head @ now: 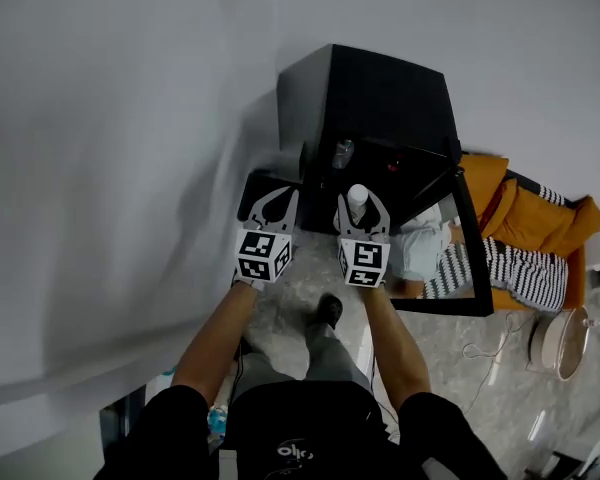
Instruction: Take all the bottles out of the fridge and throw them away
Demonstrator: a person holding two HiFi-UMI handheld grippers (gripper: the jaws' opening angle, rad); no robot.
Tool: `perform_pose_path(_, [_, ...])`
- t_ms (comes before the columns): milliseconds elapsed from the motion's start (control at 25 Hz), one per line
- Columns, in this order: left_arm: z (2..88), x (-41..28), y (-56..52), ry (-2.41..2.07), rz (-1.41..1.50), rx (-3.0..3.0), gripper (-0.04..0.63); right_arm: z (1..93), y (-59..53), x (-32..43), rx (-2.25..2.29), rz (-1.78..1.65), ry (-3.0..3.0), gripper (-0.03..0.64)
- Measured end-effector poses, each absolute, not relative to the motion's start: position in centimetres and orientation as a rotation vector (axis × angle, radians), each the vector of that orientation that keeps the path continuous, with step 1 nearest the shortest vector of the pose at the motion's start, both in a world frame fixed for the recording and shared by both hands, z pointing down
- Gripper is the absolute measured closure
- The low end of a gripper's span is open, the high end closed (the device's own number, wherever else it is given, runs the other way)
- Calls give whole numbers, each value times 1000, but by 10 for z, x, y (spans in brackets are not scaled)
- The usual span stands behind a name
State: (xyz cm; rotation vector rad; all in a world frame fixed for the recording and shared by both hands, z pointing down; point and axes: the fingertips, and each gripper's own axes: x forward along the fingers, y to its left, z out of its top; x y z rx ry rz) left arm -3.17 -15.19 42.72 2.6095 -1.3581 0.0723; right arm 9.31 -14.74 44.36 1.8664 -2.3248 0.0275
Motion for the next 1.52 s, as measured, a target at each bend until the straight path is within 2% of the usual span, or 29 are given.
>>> perform_pose_path(320, [432,-100,-154,-1673,90,2408,589,435,-178,-3,1484,6,-2610,414])
perform_pose_path(640, [444,-159,-137,-1877,97,2231,589,444,-175,-67,1228,25,-2738,414])
perform_pose_path(1160, [485,-215,-144,-1790,106,2229,589,499,-191,-126,1270,131,-2673,414])
perform_pose_path(1520, [541,-215,-167,-1707,117,2247,589,552,-224,-136,1320,188,-2647,414])
